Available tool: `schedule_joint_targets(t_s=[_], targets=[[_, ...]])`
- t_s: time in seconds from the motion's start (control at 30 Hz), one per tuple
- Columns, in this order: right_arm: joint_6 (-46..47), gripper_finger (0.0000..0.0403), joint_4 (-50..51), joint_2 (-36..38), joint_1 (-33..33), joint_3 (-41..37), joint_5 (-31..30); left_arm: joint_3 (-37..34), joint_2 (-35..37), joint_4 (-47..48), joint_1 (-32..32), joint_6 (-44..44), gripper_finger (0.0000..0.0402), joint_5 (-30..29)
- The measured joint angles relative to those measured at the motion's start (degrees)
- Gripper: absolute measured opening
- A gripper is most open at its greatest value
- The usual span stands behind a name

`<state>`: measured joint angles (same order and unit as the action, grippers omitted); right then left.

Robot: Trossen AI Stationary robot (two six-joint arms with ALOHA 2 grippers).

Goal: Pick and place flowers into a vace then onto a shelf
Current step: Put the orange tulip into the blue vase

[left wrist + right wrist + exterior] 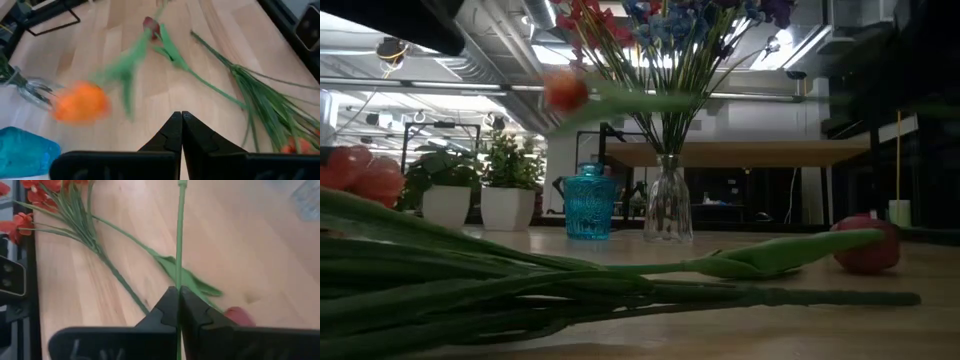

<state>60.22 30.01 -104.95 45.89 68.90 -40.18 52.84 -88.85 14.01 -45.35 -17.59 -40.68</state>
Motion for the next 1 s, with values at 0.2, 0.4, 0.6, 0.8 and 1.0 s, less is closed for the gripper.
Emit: schedule_joint_targets(t_s=[0.2,0.4,0.6,0.8,1.0], targets=[[-5.14,0.0000,1.82,2.73,-0.04,0.02,-0.18,-0.24,1.83,3.56,-0.78,-5.65,0.0001,2.28],[-11.67,0.0000,1.63,5.05,-1.36,0.02,1.37,-6.85,7.12,-3.18,-0.76,-5.79,0.0001,3.15],[-17.92,0.0000,0.94,7.53,-3.62,0.02,3.42,-17.12,12.58,-17.67,-0.74,-3.02,0.0002,2.22],[-25.35,0.0000,-2.82,7.86,-6.68,-0.84,4.88,-22.78,13.14,-28.73,-0.67,2.27,0.0002,1.92],[-32.48,0.0000,-24.15,14.00,-11.50,-14.44,10.70,-23.32,13.22,-29.39,-0.67,3.85,0.0002,1.76]])
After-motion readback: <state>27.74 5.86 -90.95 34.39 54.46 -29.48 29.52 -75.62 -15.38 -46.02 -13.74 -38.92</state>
